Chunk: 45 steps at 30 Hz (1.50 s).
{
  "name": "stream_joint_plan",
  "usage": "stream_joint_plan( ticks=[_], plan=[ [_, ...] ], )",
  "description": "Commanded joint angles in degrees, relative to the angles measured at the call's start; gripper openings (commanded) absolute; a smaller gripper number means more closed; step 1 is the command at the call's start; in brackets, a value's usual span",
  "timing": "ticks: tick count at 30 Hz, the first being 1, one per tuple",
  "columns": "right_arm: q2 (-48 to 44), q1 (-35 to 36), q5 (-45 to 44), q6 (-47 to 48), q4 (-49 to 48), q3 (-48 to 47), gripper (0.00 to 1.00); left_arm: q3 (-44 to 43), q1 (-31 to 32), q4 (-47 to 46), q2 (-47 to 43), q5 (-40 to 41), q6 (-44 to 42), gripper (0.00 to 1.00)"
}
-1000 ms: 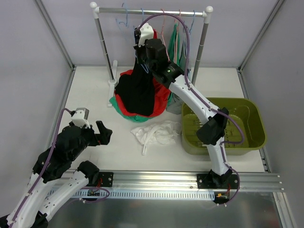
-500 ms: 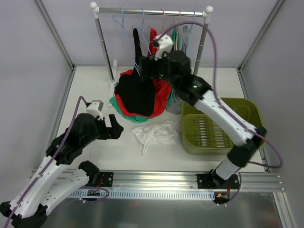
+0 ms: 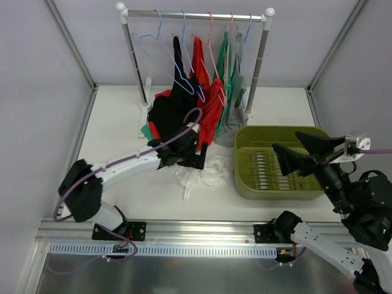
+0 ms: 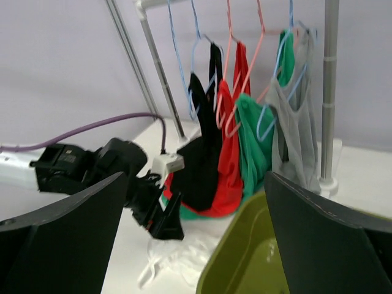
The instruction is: Remove the tank top from the hanger
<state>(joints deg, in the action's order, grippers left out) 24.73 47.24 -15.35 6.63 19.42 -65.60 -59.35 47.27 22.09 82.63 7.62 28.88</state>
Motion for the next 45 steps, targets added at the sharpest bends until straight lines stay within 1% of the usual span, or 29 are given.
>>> stream_joint_plan(
  ticks=[1, 3, 4, 5, 7, 8, 10, 11, 12, 14, 15, 19, 20, 22, 23, 27, 28, 30, 31, 33, 34, 35, 36, 37, 38, 40, 42, 43, 45],
  plan=[
    [-3.45, 0.04, 0.32, -3.46, 7.03, 2.93, 1.0, -5.84, 3.43, -2.31, 8.4, 8.79, -0.85, 0.99],
    [-5.39, 0.04, 0.33, -3.99, 9.75, 3.03, 1.0, -7.44, 4.41, -2.49, 15.52, 9.08, -0.5, 0.99],
    [-5.48, 0.04, 0.06, -4.26, 11.15, 2.68, 0.99, -8.49, 4.85, -2.57, 17.89, 9.08, -0.41, 0.96],
    [-5.4, 0.04, -0.2, -4.09, 13.69, 2.33, 0.99, -9.89, 5.9, -2.57, 21.31, 7.95, 0.11, 0.84],
    [-5.13, -0.05, -0.73, -4.0, 15.11, 1.8, 0.99, -10.61, 7.22, -2.66, 23.01, 7.5, 1.17, 0.68],
    [-5.13, 0.04, -0.47, -3.56, 15.64, 1.8, 1.0, -10.35, 8.53, -2.75, 23.45, 7.41, 2.39, 0.57],
    [-5.04, 0.04, 0.15, -3.3, 15.74, 2.06, 0.99, -9.65, 9.68, -3.1, 23.1, 7.06, 3.11, 0.56],
    [-4.96, -0.05, 0.15, -3.21, 15.65, 2.15, 1.0, -9.47, 10.47, -3.1, 22.58, 6.89, 3.2, 0.49],
    [-4.96, 0.04, 0.32, -3.03, 15.74, 2.23, 1.0, -9.12, 10.91, -3.1, 22.14, 6.8, 3.28, 0.26],
    [-4.69, 0.04, 0.5, -2.94, 15.65, 2.5, 1.0, -7.8, 11.53, -2.93, 19.87, 6.88, 3.72, 0.02],
    [-4.69, 0.04, 0.59, -2.77, 15.65, 2.67, 0.99, -7.19, 12.06, -2.93, 18.55, 7.41, 3.81, 0.0],
    [-5.13, 0.04, -0.72, -1.98, 15.56, 3.46, 1.0, -3.32, 14.34, -1.96, 6.96, 11.43, 4.43, 0.0],
    [-5.22, 0.04, -1.51, -1.98, 15.47, 3.64, 1.0, -3.05, 14.78, -1.09, 1.45, 12.5, 4.51, 0.0],
    [-5.92, 0.04, -3.97, -2.32, 15.04, 4.43, 0.99, -3.14, 15.66, -0.29, -3.85, 15.65, 4.34, 0.0],
    [-6.88, 0.04, -5.03, -2.59, 14.25, 4.87, 1.0, -3.49, 15.66, -0.03, -8.49, 16.63, 3.82, 0.0],
    [-8.73, -0.05, -11.17, -3.47, 13.01, 6.98, 0.99, -8.57, 15.93, 0.76, -15.3, 19.8, 0.04, 0.0],
    [-8.91, 0.04, -11.71, -3.64, 12.84, 7.5, 0.99, -12.76, 15.93, 0.77, -15.48, 19.8, -1.27, 0.0],
    [-9.35, 0.04, -12.86, -4.26, 12.75, 8.03, 1.0, -18.23, 15.93, 0.85, -13.73, 18.32, -6.28, 0.0],
    [-9.61, 0.04, -13.38, -4.43, 12.66, 8.47, 0.99, -24.26, 15.93, 0.85, -12.51, 17.18, -7.78, 0.0],
    [-10.66, -0.05, -16.01, -5.66, 12.57, 8.65, 0.99, -30.7, 15.93, 0.85, -7.76, 12.96, -11.21, 0.0],
    [-11.19, 0.04, -17.24, -6.28, 12.66, 8.74, 1.0, -37.35, 15.93, 0.94, -5.75, 11.64, -12.96, 0.0],
    [-11.98, 0.04, -20.82, -6.46, 12.66, 9.09, 0.99, -40.63, 15.93, 0.85, -1.38, 10.41, -13.5, 0.0],
    [-13.81, 0.04, -22.25, -9.24, 12.66, 9.26, 1.0, -43.54, 15.93, 0.85, 0.67, 8.23, -13.76, 0.0],
    [-14.96, 0.04, -23.48, -10.05, 12.57, 9.53, 1.0, -49.31, 15.93, 0.85, 5.21, 7.07, -13.94, 0.0],
    [-15.93, 0.04, -25.49, -10.58, 12.57, 9.62, 0.99, -52.15, 15.93, 0.94, 7.61, 5.76, -13.94, 0.0],
    [-18.82, -0.05, -26.74, -11.12, 12.57, 9.53, 0.99, -58.82, 15.93, 0.85, 14.09, 2.32, -12.98, 0.0],
    [-20.07, -0.05, -27.45, -10.85, 12.66, 9.0, 1.0, -62.36, 15.93, 0.77, 18.16, -0.22, -12.01, 0.0],
    [-20.77, 0.04, -27.45, -10.59, 13.27, 8.57, 1.0, -64.64, 15.93, 0.85, 21.4, -2.67, -11.23, 0.22],
    [-20.78, 0.04, -27.19, -10.41, 14.32, 6.9, 0.99, -65.45, 16.01, 0.77, 23.71, -3.48, -10.52, 0.69]
  ],
)
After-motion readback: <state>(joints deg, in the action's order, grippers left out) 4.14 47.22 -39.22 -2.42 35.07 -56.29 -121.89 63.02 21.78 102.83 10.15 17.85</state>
